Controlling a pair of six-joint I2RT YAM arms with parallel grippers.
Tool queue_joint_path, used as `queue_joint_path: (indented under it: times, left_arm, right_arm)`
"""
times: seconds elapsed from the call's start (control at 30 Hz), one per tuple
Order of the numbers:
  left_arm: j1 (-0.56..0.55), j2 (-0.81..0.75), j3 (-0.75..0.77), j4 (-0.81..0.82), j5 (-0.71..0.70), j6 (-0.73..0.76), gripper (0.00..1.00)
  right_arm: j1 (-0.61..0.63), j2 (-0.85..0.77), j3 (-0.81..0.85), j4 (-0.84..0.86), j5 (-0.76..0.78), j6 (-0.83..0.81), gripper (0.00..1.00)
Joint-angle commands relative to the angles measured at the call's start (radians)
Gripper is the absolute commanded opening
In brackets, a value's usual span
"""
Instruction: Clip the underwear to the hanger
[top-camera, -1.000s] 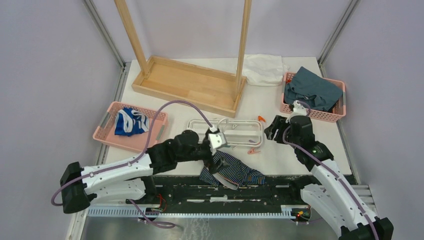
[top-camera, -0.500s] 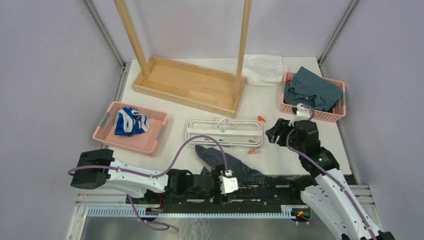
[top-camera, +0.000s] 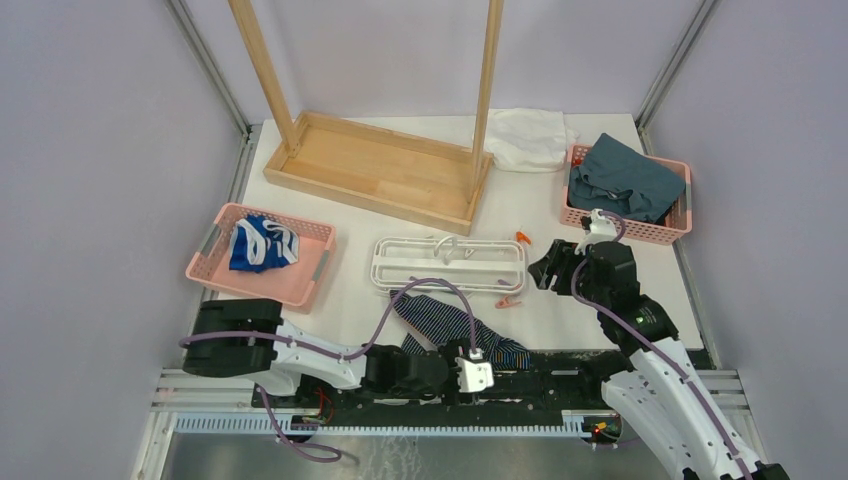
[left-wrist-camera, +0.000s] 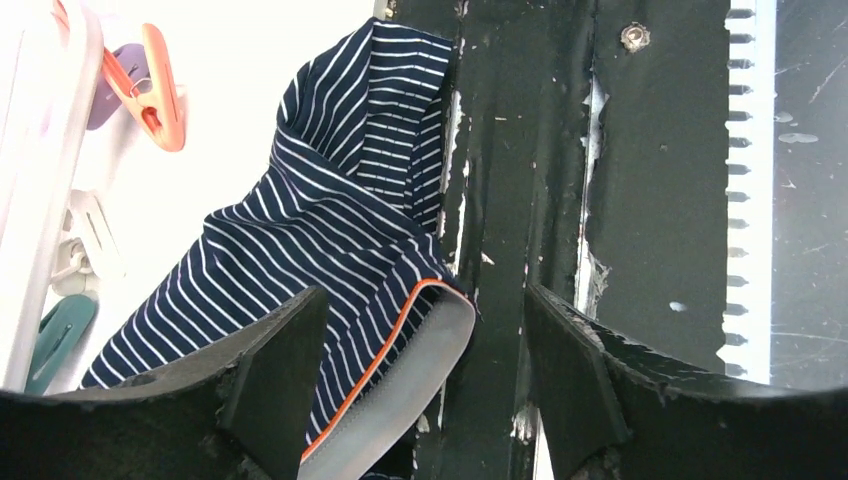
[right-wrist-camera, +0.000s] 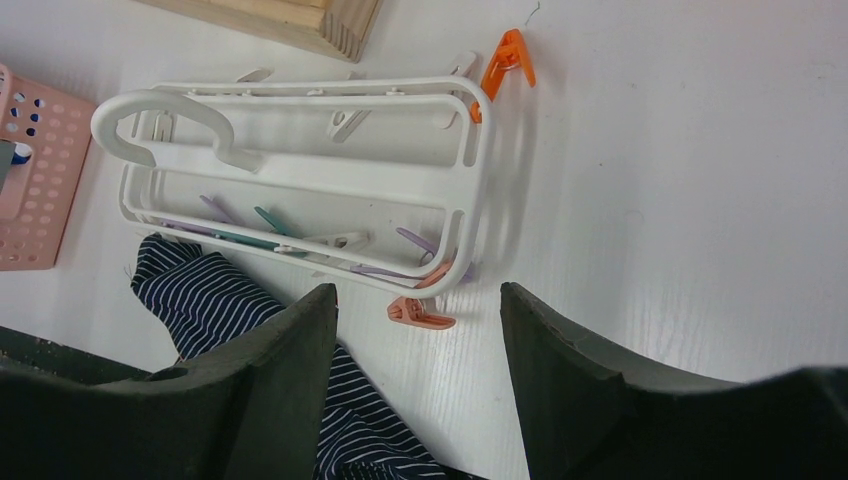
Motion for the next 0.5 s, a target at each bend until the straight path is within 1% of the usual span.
queue_joint_path:
  times: [0.0, 0.1, 0.27, 0.47]
  left_arm:
    - [-0.004, 0.036, 0.048, 0.086, -0.028, 0.02, 0.74]
    - [-0.004, 0.059, 0.067, 0.06, -0.011, 0.017, 0.69]
    - [-0.004, 0.07, 0.066, 0.038, 0.03, -0.006, 0.56]
    - [-0.002, 0.088, 0.076, 0.003, 0.017, -0.005, 0.53]
  right_arm:
    - [0.0, -0.006, 0.002, 0.028, -0.01, -0.009, 0.69]
    - [-0.002, -0.004, 0.006, 0.026, -0.013, -0.012, 0.69]
    - [0.0, -0.001, 0.005, 0.024, -0.012, -0.016, 0.69]
    - [0.001, -0.001, 0.011, 0.021, -0.022, -0.013, 0.69]
